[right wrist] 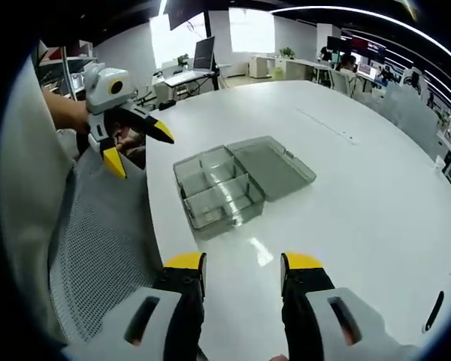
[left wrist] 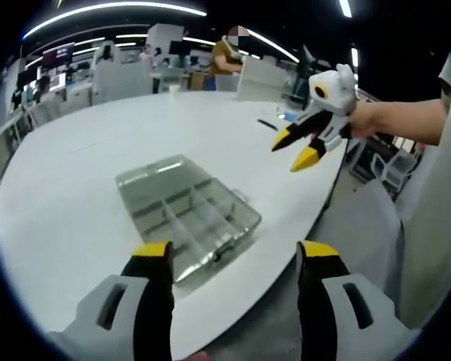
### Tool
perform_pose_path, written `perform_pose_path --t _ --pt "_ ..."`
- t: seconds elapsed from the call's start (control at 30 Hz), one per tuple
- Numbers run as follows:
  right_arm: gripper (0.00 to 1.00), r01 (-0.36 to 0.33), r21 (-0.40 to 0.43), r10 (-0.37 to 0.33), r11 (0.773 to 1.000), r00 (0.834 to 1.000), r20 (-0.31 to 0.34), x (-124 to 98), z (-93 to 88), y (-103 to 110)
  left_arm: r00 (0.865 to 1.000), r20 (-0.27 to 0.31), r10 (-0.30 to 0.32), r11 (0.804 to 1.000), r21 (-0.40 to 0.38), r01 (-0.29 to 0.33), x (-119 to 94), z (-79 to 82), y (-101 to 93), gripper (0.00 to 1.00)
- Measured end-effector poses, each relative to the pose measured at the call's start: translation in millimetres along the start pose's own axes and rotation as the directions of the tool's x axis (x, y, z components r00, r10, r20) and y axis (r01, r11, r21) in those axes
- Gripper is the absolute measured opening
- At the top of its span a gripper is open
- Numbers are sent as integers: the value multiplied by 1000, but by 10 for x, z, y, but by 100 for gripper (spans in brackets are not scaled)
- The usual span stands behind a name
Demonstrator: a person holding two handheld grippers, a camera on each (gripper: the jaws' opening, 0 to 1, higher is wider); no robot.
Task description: Insert the divider into the dual guide fixture by aligning both edges with the guide slots and pushing it downward to the bottom, including one-sided entry, uneven engagement, binding, and posture correction.
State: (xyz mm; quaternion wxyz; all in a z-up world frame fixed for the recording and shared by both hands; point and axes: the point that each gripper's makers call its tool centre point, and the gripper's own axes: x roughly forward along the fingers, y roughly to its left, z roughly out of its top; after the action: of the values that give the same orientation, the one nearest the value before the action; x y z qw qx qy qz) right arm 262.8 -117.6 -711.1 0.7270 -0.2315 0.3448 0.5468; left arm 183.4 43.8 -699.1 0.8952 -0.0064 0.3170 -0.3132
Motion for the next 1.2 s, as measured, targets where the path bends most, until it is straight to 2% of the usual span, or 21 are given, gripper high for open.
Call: perform_pose_path --t 0.6,0.93,1.2 --pt "37 -48 -68 43 997 997 -70 239 -37 -88 1000 9 12 1000 -11 -12 11 27 22 65" --pt "37 -76 -104 66 992 993 -101 356 -51 -84 1000 1 9 1000 -15 -9 30 -14 16 65" --pt "37 -110 -176 81 978 983 -166 496 -126 -52 1000 9 14 1000 -24 -14 24 7 23 65"
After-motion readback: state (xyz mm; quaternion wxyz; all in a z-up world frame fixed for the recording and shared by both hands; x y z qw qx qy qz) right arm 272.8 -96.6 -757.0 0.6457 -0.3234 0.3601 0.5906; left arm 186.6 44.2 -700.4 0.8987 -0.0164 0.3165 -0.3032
